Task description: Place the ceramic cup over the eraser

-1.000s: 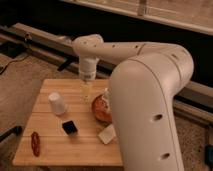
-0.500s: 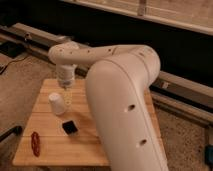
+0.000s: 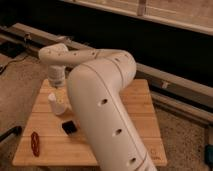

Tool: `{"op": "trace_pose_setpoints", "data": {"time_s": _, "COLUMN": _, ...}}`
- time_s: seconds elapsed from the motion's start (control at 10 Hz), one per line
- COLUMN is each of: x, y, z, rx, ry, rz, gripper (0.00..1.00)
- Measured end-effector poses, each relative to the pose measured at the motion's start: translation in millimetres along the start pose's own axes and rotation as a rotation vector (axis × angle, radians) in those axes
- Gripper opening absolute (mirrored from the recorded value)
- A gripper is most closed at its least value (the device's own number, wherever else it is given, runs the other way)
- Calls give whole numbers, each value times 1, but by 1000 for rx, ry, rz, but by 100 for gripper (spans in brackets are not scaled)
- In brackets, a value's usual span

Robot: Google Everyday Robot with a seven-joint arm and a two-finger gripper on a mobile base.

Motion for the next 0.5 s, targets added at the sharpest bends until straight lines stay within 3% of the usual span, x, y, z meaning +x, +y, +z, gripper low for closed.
{"op": "trace_pose_setpoints", "data": {"time_s": 0.5, "x": -17, "y": -12, "z": 24, "rx": -21, "ry": 12, "rz": -59, "gripper": 80}}
